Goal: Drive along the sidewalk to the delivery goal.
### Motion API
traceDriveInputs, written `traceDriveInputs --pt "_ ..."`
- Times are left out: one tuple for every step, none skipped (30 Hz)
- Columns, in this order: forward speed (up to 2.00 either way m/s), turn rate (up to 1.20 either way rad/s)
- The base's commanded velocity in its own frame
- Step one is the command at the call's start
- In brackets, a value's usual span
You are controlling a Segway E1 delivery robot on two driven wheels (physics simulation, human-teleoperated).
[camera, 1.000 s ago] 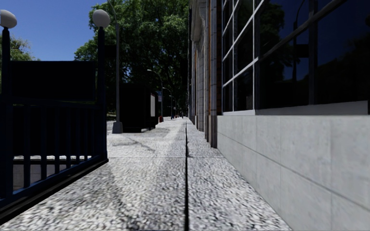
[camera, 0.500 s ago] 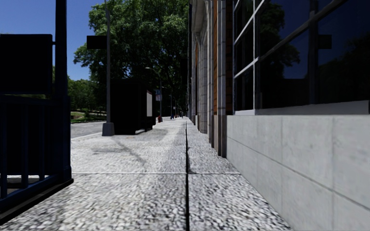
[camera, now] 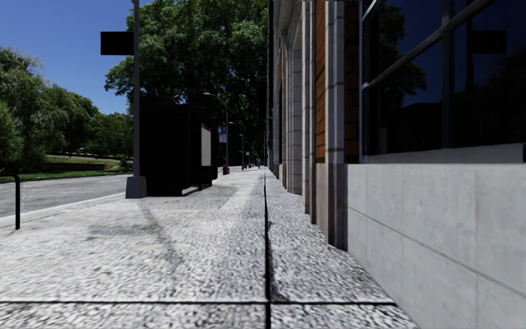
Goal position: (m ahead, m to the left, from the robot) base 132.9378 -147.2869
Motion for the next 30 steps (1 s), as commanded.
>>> traceDriveInputs --pt "2.0 0.0" --pt "2.0 0.0" --pt "2.0 0.0" --pt "2.0 0.0" --pt "2.0 0.0" --pt "2.0 0.0" --pt "2.0 0.0" --pt "2.0 0.0" --pt "2.0 0.0" --pt "2.0 0.0" --pt "2.0 0.0" --pt "2.0 0.0" --pt "2.0 0.0" --pt "2.0 0.0" --pt "2.0 0.0" --pt "2.0 0.0" --pt "2.0 0.0" --pt "2.0 0.0" --pt "2.0 0.0" --pt "2.0 0.0" --pt "2.0 0.0" --pt "2.0 0.0" --pt "2.0 0.0" --pt "2.0 0.0" --pt "2.0 0.0" --pt "2.0 0.0" --pt "2.0 0.0" --pt "2.0 0.0" --pt "2.0 0.0" --pt "2.0 0.37"
